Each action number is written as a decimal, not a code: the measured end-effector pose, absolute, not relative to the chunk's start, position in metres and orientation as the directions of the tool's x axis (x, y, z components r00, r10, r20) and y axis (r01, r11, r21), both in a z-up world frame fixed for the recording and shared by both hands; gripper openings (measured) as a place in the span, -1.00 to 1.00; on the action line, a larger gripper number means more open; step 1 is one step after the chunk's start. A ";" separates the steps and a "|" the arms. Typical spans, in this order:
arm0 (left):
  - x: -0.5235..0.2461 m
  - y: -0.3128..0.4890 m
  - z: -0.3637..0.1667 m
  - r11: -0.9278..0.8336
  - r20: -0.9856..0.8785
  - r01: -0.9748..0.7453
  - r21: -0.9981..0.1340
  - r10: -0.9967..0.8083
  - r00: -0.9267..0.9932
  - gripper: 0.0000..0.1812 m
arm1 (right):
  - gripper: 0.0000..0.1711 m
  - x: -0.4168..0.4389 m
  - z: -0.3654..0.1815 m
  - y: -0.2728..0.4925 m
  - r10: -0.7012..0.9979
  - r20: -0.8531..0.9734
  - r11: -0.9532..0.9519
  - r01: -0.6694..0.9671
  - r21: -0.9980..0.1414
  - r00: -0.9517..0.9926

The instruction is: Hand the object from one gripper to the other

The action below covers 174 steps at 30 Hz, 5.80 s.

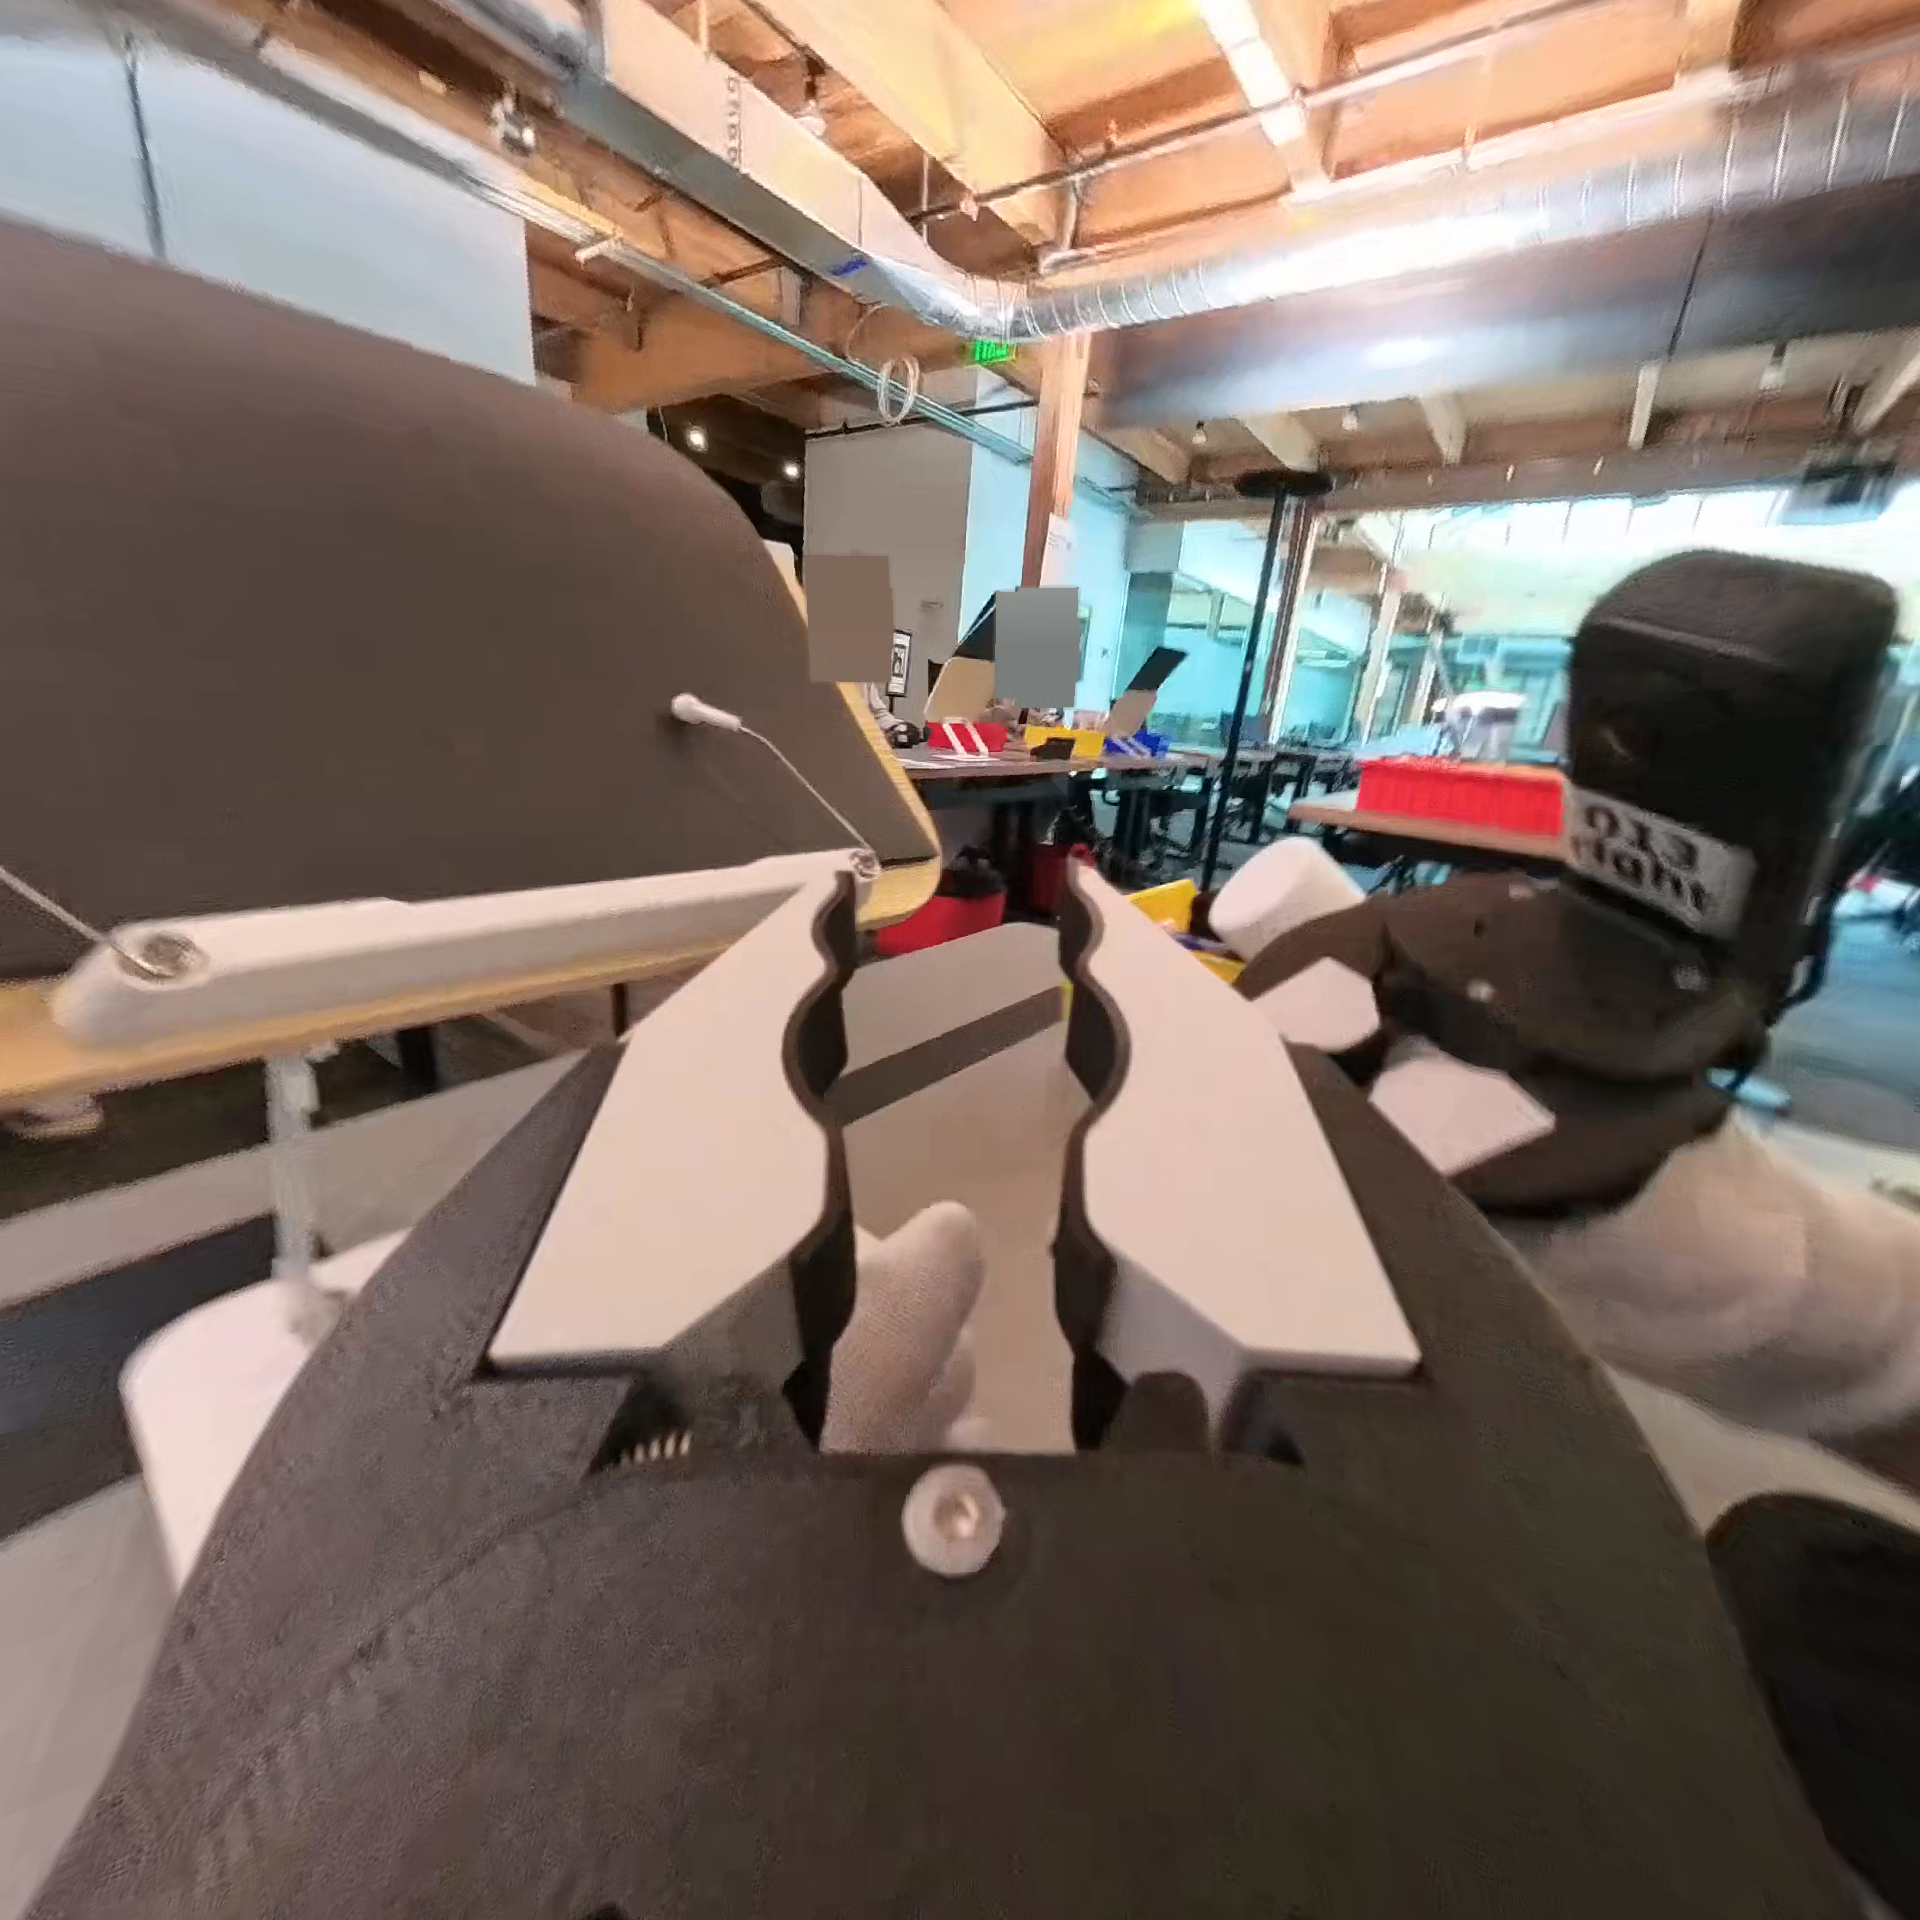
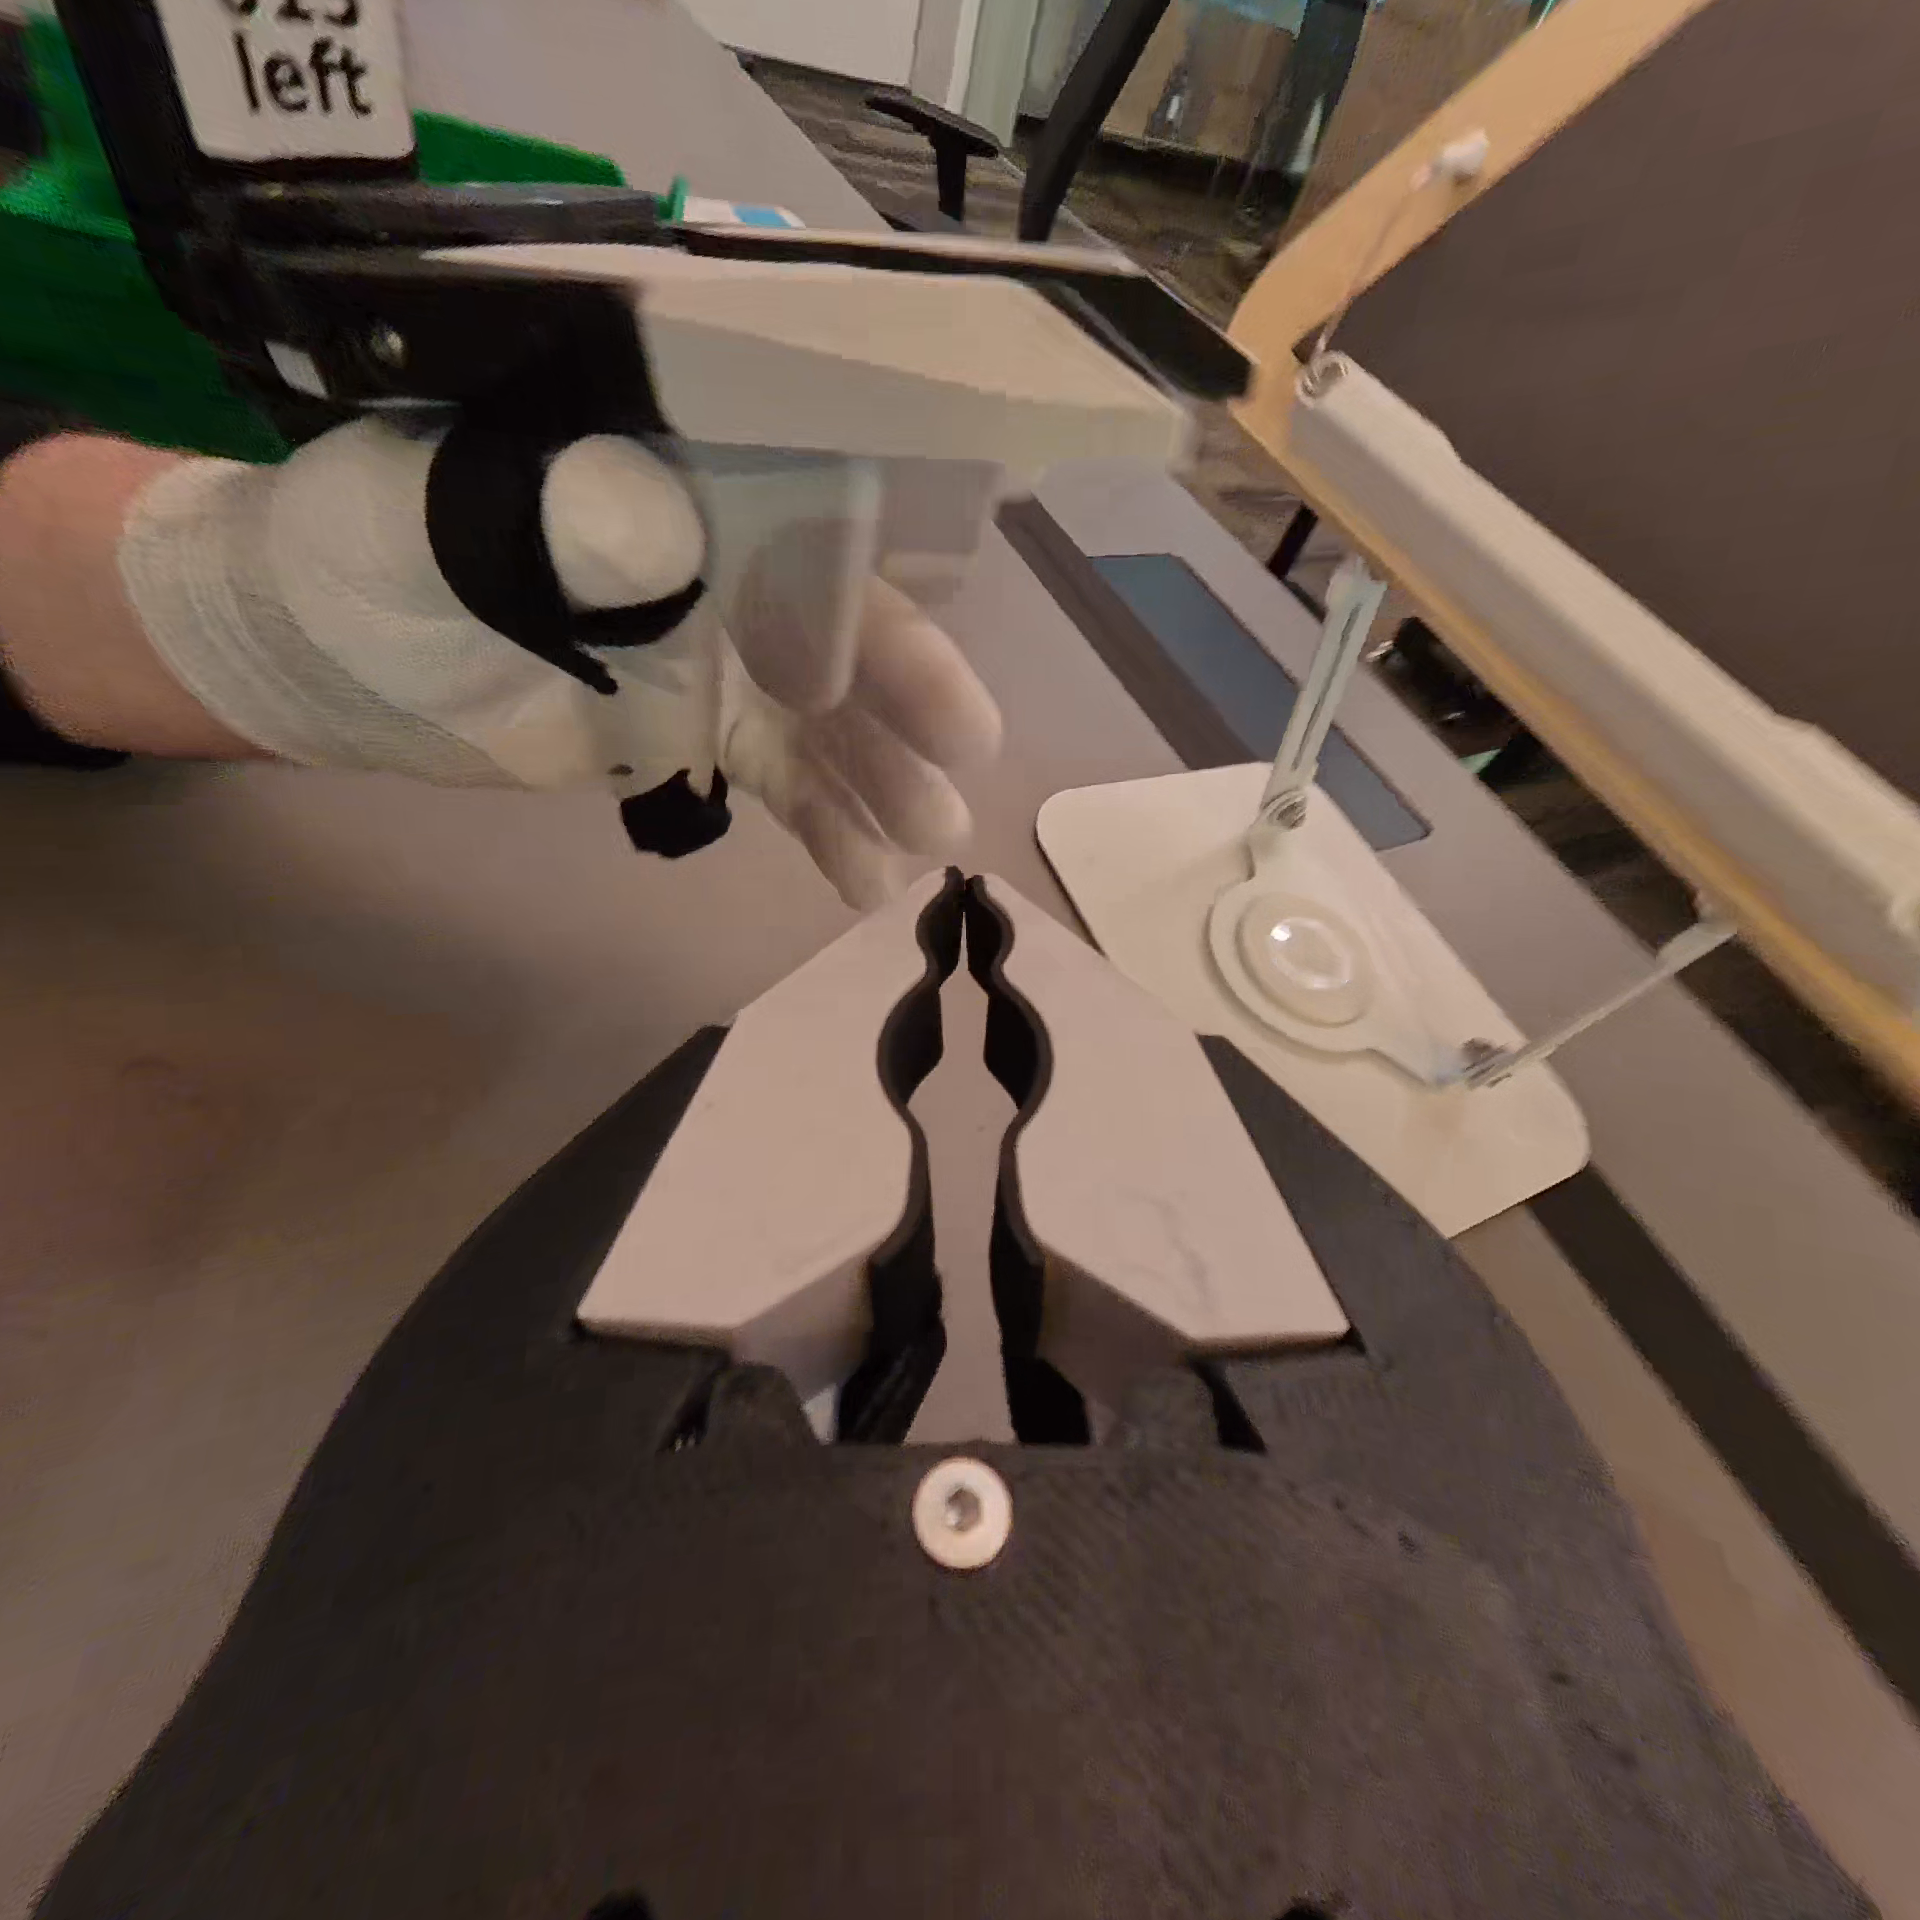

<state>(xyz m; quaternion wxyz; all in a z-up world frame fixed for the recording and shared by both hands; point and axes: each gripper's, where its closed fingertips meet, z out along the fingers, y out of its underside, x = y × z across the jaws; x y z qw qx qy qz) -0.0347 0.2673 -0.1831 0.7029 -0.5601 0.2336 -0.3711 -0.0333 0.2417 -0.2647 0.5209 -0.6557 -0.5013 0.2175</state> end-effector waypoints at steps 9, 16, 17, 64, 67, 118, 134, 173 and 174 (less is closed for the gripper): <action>-0.036 0.275 -0.195 -0.088 0.312 0.371 -0.924 -0.735 0.602 -0.74 | -1.00 -0.080 -0.281 0.232 0.765 0.533 0.235 0.614 -0.753 0.361; -0.037 0.274 -0.197 -0.096 0.316 0.352 -0.931 -0.695 0.646 -0.89 | -1.00 -0.086 -0.279 0.222 0.720 0.651 0.376 0.654 -0.657 0.241; -0.037 0.274 -0.200 -0.117 0.330 0.349 -0.930 -0.685 0.649 -0.89 | -1.00 -0.086 -0.280 0.220 0.728 0.644 0.374 0.653 -0.659 0.233; 0.008 0.205 -0.213 -0.400 0.403 0.097 -0.911 -0.915 0.016 -0.58 | -0.25 -0.072 -0.116 0.148 0.990 0.019 -0.022 -0.276 -0.961 -0.142; 0.013 0.198 -0.213 -0.441 0.440 0.124 -0.889 -0.897 -0.036 -0.63 | -0.20 -0.079 -0.124 0.142 0.987 0.035 -0.002 -0.229 -0.973 -0.158; 0.032 0.141 -0.174 -0.548 0.505 0.110 -0.829 -0.819 -0.271 -0.55 | -0.71 -0.082 -0.054 0.002 0.820 0.288 0.010 -0.491 -0.871 -0.495; 0.006 0.216 -0.216 -0.422 0.424 0.043 -0.905 -0.902 0.078 0.00 | 0.05 -0.070 -0.076 0.065 0.813 0.101 -0.168 -0.396 -0.903 -0.574; -0.064 0.328 -0.287 -0.242 0.103 -0.093 -0.966 -0.687 0.719 -0.32 | -0.14 -0.017 -0.319 0.365 0.514 0.150 -0.189 0.282 -0.940 0.844; -0.064 0.329 -0.288 -0.241 0.101 -0.094 -0.966 -0.684 0.723 -0.32 | -0.14 -0.017 -0.320 0.366 0.514 0.153 -0.189 0.285 -0.940 0.844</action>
